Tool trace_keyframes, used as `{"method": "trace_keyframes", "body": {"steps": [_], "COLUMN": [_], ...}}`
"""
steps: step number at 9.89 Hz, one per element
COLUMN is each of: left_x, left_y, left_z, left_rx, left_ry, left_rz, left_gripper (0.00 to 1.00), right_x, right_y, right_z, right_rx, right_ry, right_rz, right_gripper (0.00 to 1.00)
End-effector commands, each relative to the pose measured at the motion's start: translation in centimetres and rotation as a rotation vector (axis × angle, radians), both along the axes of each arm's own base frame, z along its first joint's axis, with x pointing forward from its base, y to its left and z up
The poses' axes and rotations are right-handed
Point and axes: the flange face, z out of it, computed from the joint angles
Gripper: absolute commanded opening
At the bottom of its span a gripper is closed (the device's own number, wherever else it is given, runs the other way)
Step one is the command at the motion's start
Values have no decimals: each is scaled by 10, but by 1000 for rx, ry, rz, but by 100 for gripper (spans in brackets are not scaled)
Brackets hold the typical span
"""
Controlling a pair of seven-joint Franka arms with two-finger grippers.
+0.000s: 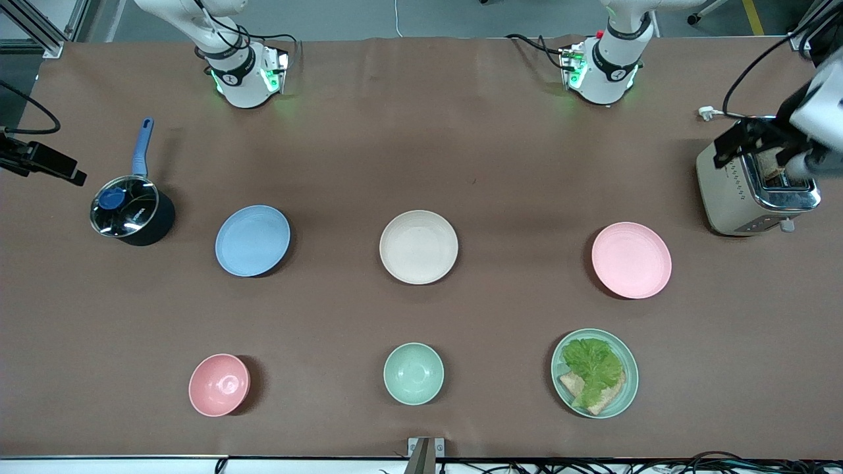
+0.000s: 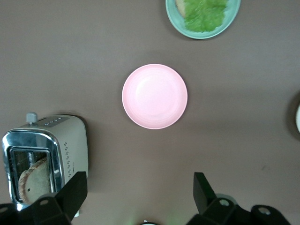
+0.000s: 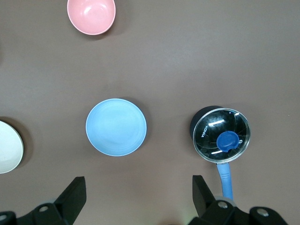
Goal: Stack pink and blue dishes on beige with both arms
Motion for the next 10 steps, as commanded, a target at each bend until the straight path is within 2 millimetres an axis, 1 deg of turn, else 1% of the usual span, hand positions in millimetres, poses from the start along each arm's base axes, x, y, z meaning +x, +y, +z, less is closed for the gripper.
{"method": "trace_keyframes", "body": {"steps": [1,2,3,4,5,6,7,8,9,10], "left_x": [30,35,40,47,51,53,53,51,49,48], "left_y": [36,50,60,73,79,95,111,116,117,116], "left_z": [-97,-145,-187,-227,-262,-292,-317,-341,-365,-381], "left_rx": [-4,-9,-13,-20,-31,-39,-51,-62,-69,-73], "left_ry": [27,-3,-14,-5,22,30,35,35,26,33], "left_rz": [36,56,62,76,45,61,87,86,82,82], "left_gripper": [100,100,100,100,100,100,100,100,99,89], "right_x": [-5,-5,-5,-5,-3,0,4,6,7,5], "right_y": [1,-1,-1,-3,-1,-4,-7,-19,-32,-40], "right_z": [9,12,12,10,9,-6,-39,-77,-118,-165], "right_rx": [5,3,3,3,-1,15,74,173,225,256], "right_ry": [-19,-25,-23,-22,-22,4,53,47,22,-24], "right_rz": [9,6,12,37,108,150,187,159,196,264], "right_gripper": [100,100,100,100,100,100,100,100,100,100]}}
